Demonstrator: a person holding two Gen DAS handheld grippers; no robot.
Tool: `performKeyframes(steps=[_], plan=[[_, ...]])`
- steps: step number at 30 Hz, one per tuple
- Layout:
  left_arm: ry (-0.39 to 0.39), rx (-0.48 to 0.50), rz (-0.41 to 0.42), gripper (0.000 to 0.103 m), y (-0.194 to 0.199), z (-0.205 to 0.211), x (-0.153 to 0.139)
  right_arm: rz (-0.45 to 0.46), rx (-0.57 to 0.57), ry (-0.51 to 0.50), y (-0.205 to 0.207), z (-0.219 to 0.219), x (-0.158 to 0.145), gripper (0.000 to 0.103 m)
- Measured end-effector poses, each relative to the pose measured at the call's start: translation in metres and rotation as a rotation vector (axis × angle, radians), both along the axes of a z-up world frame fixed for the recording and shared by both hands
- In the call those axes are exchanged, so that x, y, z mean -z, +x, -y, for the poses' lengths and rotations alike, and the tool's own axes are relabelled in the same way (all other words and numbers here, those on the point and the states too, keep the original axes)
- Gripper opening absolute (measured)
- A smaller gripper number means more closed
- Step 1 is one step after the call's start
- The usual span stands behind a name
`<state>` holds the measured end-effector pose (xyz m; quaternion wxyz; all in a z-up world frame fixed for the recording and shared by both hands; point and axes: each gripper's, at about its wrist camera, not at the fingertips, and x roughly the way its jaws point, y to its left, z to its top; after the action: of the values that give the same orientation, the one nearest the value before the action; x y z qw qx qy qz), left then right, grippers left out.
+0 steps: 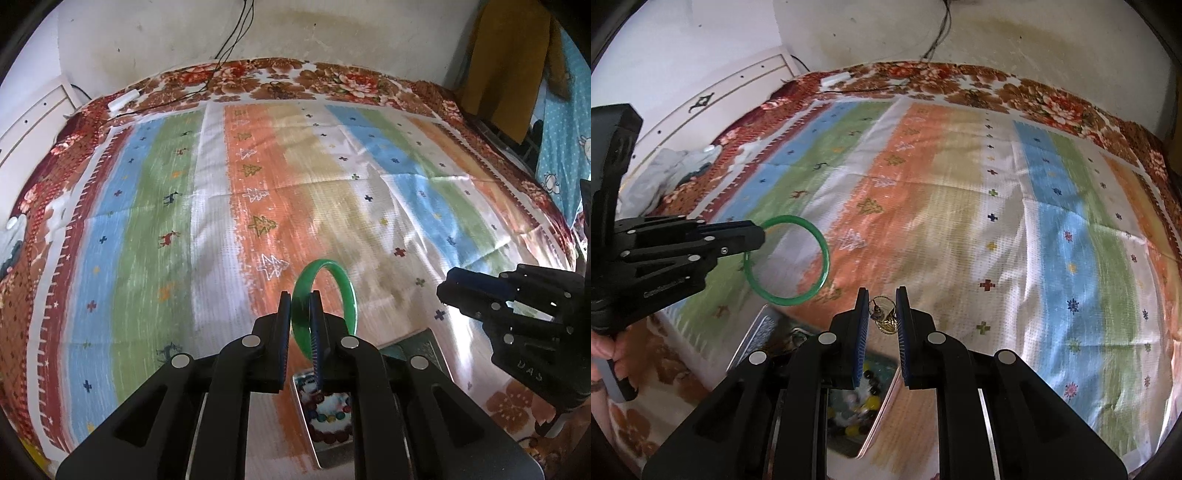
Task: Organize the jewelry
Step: 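Lift bangle and charm and carry both over the tin box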
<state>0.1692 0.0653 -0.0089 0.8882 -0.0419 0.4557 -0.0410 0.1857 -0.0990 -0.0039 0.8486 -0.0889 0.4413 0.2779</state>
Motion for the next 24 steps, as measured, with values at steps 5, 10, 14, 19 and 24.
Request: performKeyframes(steps=[5,10,14,19,24], plan=[[-0.008,0.001,0.016,0.01,-0.016,0.003,-0.001,0.004,-0.03,-0.011,-0.017,0.0,0.002,0.015],[-0.022,0.002,0.029,0.01,-0.03,0.005,-0.003,-0.003,-0.036,-0.016,-0.026,0.001,0.006,0.015],[-0.039,0.009,0.044,0.01,-0.044,0.007,-0.004,-0.014,-0.048,-0.012,-0.033,0.001,0.009,0.015],[-0.041,0.018,0.044,0.01,-0.055,0.011,-0.001,-0.031,-0.056,-0.004,-0.041,0.002,0.012,0.015],[-0.034,0.032,0.037,0.01,-0.061,0.019,0.003,-0.046,-0.071,0.002,-0.048,-0.001,0.015,0.015]])
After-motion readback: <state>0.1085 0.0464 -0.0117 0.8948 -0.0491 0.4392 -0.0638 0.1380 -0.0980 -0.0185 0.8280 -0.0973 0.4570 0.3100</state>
